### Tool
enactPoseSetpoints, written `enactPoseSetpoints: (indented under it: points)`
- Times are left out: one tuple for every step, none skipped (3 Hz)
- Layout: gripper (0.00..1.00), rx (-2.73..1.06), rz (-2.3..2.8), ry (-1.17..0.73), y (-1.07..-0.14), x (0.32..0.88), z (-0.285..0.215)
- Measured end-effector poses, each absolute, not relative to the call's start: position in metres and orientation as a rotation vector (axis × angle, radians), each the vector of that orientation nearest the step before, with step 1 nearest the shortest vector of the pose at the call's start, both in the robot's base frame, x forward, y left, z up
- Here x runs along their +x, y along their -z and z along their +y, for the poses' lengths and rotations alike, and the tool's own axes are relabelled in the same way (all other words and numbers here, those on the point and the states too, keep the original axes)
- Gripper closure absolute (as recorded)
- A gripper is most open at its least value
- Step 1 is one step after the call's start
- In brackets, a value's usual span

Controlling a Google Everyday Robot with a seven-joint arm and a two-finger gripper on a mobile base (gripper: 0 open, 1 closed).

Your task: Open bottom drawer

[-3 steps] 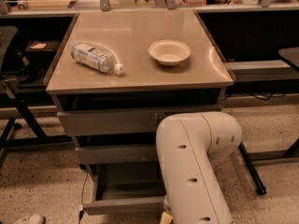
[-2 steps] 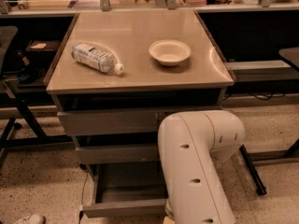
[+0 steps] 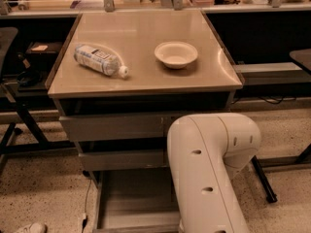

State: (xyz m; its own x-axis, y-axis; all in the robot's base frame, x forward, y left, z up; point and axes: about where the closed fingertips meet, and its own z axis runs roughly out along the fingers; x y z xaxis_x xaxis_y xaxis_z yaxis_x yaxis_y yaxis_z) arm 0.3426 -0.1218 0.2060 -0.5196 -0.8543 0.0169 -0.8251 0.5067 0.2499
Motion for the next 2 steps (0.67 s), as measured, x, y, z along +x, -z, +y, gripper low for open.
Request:
enactPoseSetpoints:
  points:
    - [0.0,1.459,-2.6,0.319,-0.2063,0.3396,-0.1228]
    - [0.0,1.466,-2.633,0.349,-0.2126,0.3439,-0.1203]
